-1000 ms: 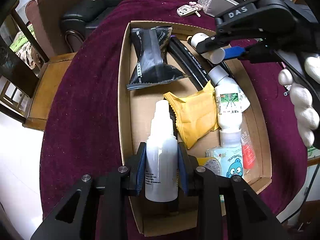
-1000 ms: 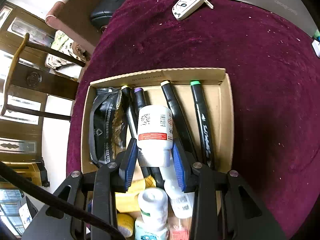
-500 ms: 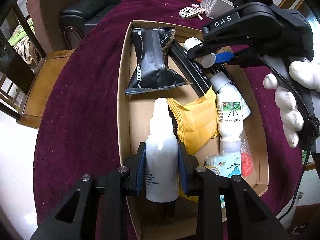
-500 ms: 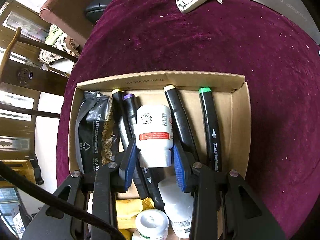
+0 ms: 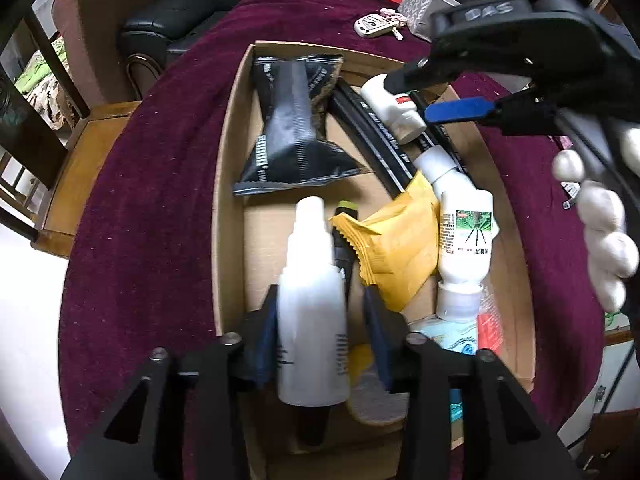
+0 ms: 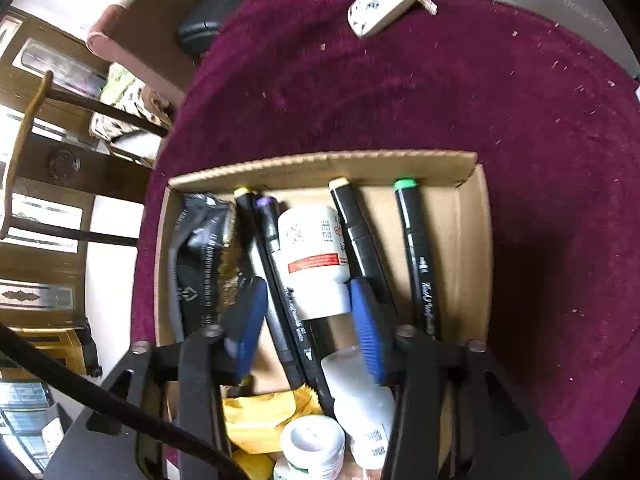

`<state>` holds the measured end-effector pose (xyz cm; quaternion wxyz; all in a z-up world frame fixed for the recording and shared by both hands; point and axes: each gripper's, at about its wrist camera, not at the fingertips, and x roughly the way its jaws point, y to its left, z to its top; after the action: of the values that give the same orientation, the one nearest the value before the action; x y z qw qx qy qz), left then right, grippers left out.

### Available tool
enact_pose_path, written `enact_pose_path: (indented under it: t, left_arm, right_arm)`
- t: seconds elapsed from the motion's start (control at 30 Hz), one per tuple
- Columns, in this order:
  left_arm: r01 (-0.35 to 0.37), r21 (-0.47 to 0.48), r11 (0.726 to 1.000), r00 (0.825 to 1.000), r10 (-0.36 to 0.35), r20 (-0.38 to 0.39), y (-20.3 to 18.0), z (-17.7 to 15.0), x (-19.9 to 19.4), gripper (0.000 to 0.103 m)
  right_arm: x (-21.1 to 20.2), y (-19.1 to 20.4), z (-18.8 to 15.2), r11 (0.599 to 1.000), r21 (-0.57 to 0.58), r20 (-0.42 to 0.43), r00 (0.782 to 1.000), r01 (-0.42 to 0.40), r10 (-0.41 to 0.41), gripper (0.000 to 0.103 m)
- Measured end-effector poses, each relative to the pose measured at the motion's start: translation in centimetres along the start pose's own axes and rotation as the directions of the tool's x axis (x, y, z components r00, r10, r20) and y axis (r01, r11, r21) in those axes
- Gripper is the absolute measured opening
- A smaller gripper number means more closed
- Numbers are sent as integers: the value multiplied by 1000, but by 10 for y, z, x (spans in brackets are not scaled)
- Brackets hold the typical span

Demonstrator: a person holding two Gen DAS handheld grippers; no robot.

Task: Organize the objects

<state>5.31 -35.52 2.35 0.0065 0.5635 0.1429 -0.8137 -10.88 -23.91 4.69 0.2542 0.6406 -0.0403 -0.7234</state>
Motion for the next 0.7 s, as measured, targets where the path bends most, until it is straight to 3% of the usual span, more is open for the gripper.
enact_pose_path:
  t: [0.2, 0.3, 0.37, 0.4, 0.47, 0.5, 0.53, 0.57, 0.6, 0.63, 0.7]
  left_arm:
    - [-66, -39, 997, 997, 67, 25, -5, 0, -3, 55]
    - [-120, -85, 989, 988, 127, 90, -9, -4, -19, 56]
    - [-223, -94, 970, 952, 238, 194, -22, -8, -43, 56]
    - [-312, -89, 946, 909, 325, 260, -32, -10, -59, 56]
    - [-457, -101, 884, 805, 459, 376, -60, -16, -93, 59]
    - [-468, -112, 877, 778, 469, 418, -63, -16, -107, 65]
    - [-454, -125, 882, 766, 457, 452, -70, -20, -121, 70]
    - [-427, -139, 894, 761, 438, 479, -73, -23, -132, 73]
    - [-381, -155, 911, 768, 406, 495, -79, -28, -144, 87]
    - [-331, -163, 929, 786, 368, 498, -81, -30, -151, 98]
    - [-243, -175, 954, 825, 298, 480, -87, -35, -157, 100]
  right_arm:
    - [-39, -8, -19, 998, -18, 57, 996, -63, 64, 50]
    - [-56, -19, -33, 996, -21, 77, 993, -90, 91, 50]
    - [-70, -33, -47, 995, -23, 94, 991, -94, 95, 50]
    - [-76, -39, -53, 995, -29, 102, 990, -94, 96, 50]
    - [-85, -46, -65, 996, -45, 119, 989, -79, 84, 50]
    - [-91, -51, -73, 996, -54, 126, 989, -72, 78, 50]
    - [-97, -55, -82, 996, -70, 133, 988, -63, 72, 50]
    - [-101, -58, -89, 995, -91, 143, 988, -48, 61, 50]
    - [-106, -60, -98, 993, -114, 154, 987, -29, 47, 51]
    - [-111, -61, -109, 990, -143, 165, 986, -10, 34, 51]
    - [-114, -60, -127, 982, -189, 167, 986, 6, 26, 53]
